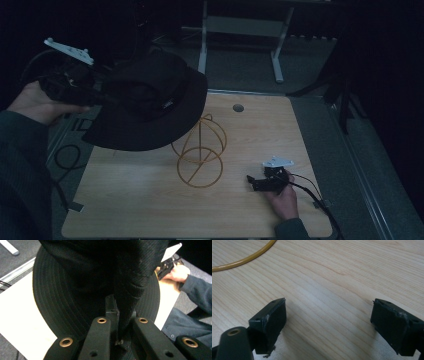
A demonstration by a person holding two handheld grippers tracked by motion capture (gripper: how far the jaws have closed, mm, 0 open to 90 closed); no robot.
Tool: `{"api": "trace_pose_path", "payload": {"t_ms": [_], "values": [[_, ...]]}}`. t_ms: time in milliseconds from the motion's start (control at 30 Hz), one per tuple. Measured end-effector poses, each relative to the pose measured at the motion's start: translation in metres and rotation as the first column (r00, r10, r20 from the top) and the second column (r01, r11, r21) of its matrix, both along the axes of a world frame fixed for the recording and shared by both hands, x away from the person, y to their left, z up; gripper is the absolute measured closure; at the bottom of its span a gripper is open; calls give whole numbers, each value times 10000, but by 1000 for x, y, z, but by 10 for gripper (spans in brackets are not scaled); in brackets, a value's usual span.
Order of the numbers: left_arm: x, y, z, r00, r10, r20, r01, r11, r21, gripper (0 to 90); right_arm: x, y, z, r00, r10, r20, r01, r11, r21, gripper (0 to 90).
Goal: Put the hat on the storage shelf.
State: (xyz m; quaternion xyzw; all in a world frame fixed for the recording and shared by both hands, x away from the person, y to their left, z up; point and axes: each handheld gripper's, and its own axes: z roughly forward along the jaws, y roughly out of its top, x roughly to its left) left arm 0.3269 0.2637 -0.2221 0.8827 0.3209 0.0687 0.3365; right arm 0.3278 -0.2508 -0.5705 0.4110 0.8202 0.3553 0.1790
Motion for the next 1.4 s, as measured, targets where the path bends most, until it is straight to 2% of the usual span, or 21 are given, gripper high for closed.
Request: {"api": "trace_pose_path", "payload": {"t_ms": [367, 567, 1200, 1400], "values": [[2, -28, 4, 9978, -668, 37, 667, 9976, 194, 883, 0, 0, 0, 10000, -1, 5, 1, 10000, 8, 130], [5, -43, 2, 9936, -1128, -49, 1129, 9934, 214, 883, 0, 0, 0, 10000, -1, 2, 1, 10000, 7, 130], [10, -78, -11, 9839, -1765, -263, 1778, 9823, 595, 881, 0, 0, 0, 10000, -5, 0, 5, 10000, -5, 130], [12, -86, -17, 9809, -1906, -377, 1926, 9794, 600, 881, 0, 0, 0, 10000, -6, -2, 6, 10000, -2, 130]]}}
